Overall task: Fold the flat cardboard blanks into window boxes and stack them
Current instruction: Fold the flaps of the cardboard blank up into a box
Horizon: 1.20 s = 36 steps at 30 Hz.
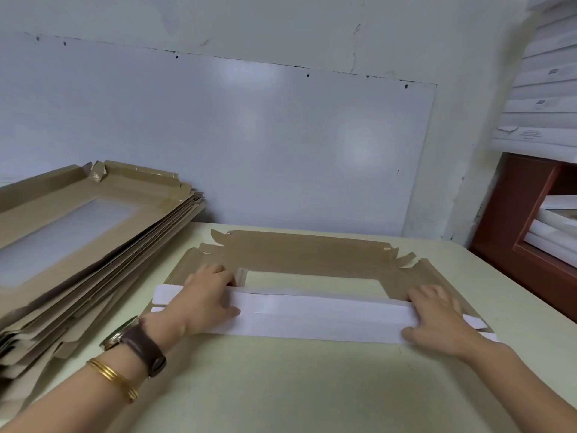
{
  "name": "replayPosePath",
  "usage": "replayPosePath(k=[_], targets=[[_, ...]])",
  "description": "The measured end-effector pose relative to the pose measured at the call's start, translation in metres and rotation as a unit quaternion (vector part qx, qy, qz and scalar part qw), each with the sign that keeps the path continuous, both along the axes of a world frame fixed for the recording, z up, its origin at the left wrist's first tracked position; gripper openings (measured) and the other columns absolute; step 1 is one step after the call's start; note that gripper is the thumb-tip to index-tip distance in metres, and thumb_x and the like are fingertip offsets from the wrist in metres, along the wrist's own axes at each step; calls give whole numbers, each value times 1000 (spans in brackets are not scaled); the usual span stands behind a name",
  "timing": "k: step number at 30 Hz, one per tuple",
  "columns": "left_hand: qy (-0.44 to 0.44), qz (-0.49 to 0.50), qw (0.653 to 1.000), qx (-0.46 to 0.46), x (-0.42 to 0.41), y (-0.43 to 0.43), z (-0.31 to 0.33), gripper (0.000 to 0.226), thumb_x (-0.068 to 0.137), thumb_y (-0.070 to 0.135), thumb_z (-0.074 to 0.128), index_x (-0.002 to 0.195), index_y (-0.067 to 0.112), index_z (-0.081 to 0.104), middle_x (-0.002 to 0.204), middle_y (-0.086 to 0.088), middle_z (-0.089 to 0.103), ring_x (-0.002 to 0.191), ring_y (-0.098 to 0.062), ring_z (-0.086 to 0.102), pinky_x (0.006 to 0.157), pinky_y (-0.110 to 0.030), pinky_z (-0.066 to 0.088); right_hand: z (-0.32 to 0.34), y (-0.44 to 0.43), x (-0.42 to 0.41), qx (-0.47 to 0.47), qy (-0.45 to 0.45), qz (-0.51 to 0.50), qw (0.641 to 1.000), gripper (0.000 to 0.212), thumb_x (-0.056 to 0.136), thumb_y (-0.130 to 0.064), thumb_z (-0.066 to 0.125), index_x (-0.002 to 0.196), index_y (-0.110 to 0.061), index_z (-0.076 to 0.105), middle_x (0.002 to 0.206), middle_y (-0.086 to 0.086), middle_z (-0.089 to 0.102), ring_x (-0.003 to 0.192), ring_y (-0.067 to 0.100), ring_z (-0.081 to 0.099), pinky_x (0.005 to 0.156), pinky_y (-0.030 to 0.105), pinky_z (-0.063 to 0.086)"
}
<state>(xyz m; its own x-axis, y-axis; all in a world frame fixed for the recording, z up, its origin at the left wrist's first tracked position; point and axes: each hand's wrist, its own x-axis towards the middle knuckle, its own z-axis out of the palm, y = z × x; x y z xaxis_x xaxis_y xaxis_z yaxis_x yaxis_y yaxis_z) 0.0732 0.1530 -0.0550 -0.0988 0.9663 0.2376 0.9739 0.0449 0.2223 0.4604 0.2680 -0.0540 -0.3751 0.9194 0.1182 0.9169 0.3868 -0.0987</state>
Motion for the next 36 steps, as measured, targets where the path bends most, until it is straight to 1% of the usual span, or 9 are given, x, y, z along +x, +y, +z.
replayPosePath(k=[7,12,14,17,21,23,27,30,36], targets=[[71,15,995,64,13,-36,1,19,88,36,56,91,20,46,85,3,55,82,-24,52,66,-35,40,7,-33,13,80,-53,17,995,29,80,-32,56,72,-26,28,71,-9,42,71,13,43,54,24,24],[76,-19,992,97,17,-56,-10,17,87,24,62,83,14,49,73,-1,55,68,-31,52,55,-36,37,1,-50,21,60,-75,5,995,34,87,-40,55,70,-26,29,68,-7,45,65,11,41,52,25,27],[85,-25,994,70,16,-60,-10,16,87,19,58,81,17,43,71,-3,55,67,-34,50,55,-38,39,-1,-53,22,36,-67,25,997,33,88,-40,55,72,-25,30,69,-7,47,65,11,41,54,27,29],[124,-16,992,1,16,-63,-11,13,92,29,46,85,23,37,77,3,51,73,-26,44,56,-35,33,-2,-55,24,19,-77,52,996,33,90,-45,53,72,-23,35,68,-7,49,65,8,42,59,28,34],[142,-27,988,-59,18,-66,-7,21,96,41,38,95,23,48,91,4,59,86,-22,55,45,-21,19,-3,-55,23,-16,-37,84,996,44,93,-47,51,73,-9,41,69,4,50,62,13,43,59,32,34],[121,-26,990,-64,17,-64,-4,28,97,42,34,90,20,50,87,2,58,82,-24,54,48,-26,27,0,-52,25,-60,-15,91,994,44,95,-44,49,72,-7,44,70,6,48,63,14,44,63,35,38],[73,-15,995,-71,17,-55,-1,26,99,34,32,76,24,36,75,3,47,73,-23,45,61,-33,35,5,-46,24,-114,32,68,991,45,99,-39,47,65,-15,32,65,-2,32,57,8,30,58,28,24],[73,-4,996,-58,19,-47,-2,12,98,28,33,89,24,39,81,2,49,76,-23,46,63,-33,35,3,-40,18,-92,35,44,994,41,99,-37,47,65,-18,35,61,-4,34,54,8,31,53,25,23],[95,20,995,-32,22,-38,-15,18,99,32,34,110,19,40,105,0,57,92,-25,54,66,-33,34,-8,-36,9,-55,36,2,998,34,98,-40,44,71,-21,38,72,-9,45,66,5,42,58,24,32]])
